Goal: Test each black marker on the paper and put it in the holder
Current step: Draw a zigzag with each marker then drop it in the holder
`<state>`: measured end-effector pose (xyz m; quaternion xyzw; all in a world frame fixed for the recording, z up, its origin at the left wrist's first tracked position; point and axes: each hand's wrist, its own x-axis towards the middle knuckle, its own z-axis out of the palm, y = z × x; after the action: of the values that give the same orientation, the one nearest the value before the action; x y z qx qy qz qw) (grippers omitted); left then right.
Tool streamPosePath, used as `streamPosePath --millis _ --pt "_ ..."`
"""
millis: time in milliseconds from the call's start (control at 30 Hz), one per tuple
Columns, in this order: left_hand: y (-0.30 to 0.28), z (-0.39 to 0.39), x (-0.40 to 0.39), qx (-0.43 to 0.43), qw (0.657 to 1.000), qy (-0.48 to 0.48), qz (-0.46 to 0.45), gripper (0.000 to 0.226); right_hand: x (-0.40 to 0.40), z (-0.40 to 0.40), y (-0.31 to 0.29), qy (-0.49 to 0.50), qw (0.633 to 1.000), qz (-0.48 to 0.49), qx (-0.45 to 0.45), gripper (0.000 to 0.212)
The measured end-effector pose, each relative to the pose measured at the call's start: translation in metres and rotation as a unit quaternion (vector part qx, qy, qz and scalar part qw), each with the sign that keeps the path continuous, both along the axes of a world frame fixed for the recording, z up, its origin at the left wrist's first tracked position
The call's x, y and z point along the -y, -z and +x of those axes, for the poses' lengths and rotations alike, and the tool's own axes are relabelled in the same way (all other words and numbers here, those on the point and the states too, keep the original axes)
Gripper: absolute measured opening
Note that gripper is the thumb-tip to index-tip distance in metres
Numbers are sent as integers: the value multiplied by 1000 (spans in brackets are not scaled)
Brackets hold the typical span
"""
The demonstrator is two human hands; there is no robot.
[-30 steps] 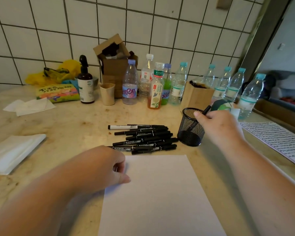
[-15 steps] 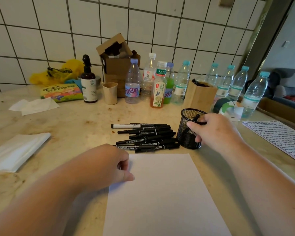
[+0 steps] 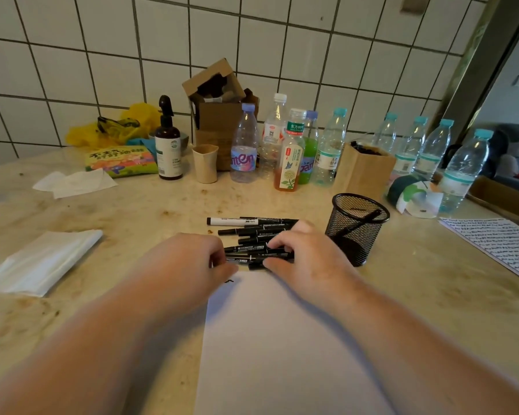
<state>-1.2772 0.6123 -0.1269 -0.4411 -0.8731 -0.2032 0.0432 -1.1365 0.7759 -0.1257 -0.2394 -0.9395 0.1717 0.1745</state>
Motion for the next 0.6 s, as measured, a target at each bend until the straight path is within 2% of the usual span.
streamPosePath --millis 167,300,400,500,600 --pt "8 2 -2 1 1000 1 7 30 2 -9 17 19 1000 -13 -19 28" --pt "9 4 -3 -4 1000 12 -4 31 1 -8 16 19 999 -16 -32 9" --pt "6 6 -3 -5 1000 9 -5 31 -3 -2 16 34 996 -34 -69 21" --pt "5 10 -3 21 1000 16 16 28 -4 3 9 25 970 -210 -122 17" --pt "1 17 -4 72 995 44 48 32 -1 8 3 -62 889 -427 -152 5"
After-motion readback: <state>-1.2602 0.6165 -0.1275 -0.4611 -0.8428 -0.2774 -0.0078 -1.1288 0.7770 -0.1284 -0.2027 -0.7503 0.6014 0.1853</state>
